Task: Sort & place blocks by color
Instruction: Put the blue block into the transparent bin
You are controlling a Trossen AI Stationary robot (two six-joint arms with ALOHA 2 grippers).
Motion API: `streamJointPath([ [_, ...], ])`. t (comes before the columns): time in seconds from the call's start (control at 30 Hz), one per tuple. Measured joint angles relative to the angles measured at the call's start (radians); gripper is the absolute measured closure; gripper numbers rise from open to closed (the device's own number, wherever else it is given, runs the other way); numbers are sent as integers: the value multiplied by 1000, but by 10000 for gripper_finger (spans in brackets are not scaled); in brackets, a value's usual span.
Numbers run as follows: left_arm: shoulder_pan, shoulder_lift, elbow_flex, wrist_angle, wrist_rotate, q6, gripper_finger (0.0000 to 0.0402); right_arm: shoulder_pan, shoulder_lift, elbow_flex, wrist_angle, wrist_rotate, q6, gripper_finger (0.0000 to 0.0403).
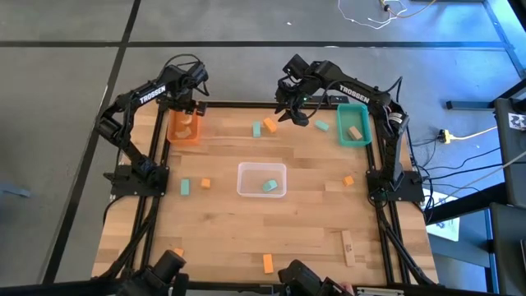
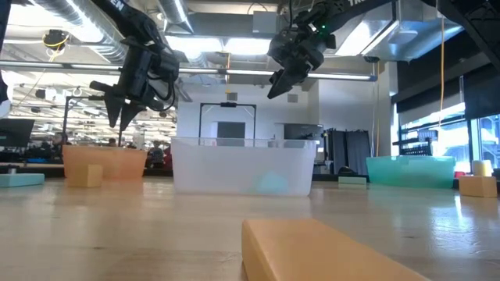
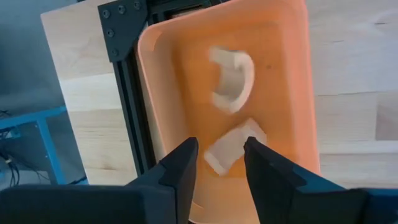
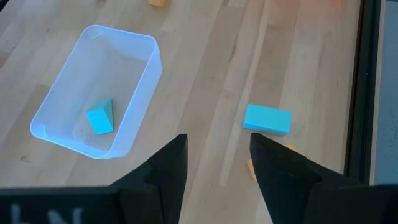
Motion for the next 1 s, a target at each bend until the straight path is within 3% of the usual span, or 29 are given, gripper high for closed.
streamJointPath([
  [0.27,0,0,0,0,16,14,275,1,0,0,0,-1,-4,228],
  [0.53,-47,0,0,-8,163,244,274,26,0,0,0,-1,-5,228],
  [0.77,-170,0,0,-87,310,343,274,56,0,0,-6,39,23,228],
  [1.0,-370,0,0,-232,407,470,274,68,0,0,-88,47,20,228],
])
